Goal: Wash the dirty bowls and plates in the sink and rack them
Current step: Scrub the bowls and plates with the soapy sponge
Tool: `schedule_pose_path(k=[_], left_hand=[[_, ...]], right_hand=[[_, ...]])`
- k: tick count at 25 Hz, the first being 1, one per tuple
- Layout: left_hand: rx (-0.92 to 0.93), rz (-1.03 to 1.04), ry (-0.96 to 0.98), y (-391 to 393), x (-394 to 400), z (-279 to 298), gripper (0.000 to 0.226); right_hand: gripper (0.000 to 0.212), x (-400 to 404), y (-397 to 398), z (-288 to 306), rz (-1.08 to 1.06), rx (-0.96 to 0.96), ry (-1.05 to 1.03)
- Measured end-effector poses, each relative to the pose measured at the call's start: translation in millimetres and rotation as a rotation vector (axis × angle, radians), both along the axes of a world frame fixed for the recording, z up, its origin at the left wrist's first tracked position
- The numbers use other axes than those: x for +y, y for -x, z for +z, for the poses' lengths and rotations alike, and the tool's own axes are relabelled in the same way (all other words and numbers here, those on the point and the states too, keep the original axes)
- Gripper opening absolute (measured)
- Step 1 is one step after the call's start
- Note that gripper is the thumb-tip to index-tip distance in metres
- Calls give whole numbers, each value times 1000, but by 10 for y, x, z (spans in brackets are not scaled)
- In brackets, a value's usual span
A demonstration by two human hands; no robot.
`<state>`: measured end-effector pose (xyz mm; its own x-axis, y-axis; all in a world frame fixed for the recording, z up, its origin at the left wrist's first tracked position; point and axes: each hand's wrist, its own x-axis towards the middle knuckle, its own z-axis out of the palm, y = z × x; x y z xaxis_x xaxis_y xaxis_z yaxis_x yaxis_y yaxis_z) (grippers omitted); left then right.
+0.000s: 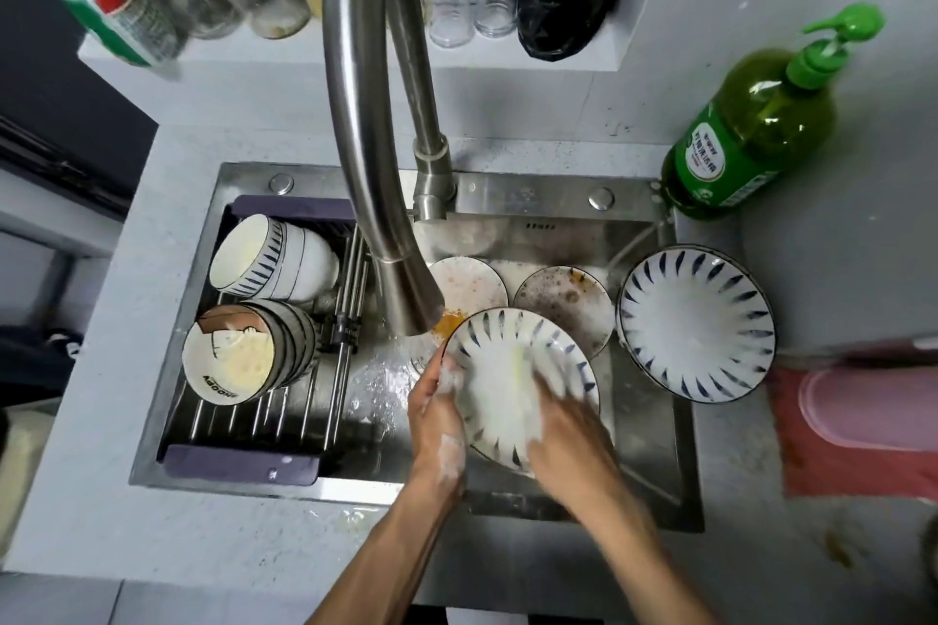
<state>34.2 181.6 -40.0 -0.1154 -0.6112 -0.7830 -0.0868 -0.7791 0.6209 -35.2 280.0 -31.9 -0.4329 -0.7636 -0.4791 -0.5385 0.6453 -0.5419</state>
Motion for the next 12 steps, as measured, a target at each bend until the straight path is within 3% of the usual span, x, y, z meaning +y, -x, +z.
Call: schedule_pose_path(k=[3, 5, 7, 10, 12], left_hand=[[-5, -2, -13, 4, 93, 133, 31], [-41, 6, 44, -28, 134, 178, 21], [-22, 66, 103, -61, 217, 152, 24], [-5, 168, 162, -90, 319, 100, 41], [13, 248, 56, -137, 358, 64, 53]], right_hand=[[79, -79, -16, -16, -43, 76, -57], [81, -17, -61, 10, -81, 169, -205], [81, 40, -20, -80, -223, 201, -248], [64, -74, -52, -166, -627, 87, -36], [51, -48, -91, -224, -896, -74, 106]])
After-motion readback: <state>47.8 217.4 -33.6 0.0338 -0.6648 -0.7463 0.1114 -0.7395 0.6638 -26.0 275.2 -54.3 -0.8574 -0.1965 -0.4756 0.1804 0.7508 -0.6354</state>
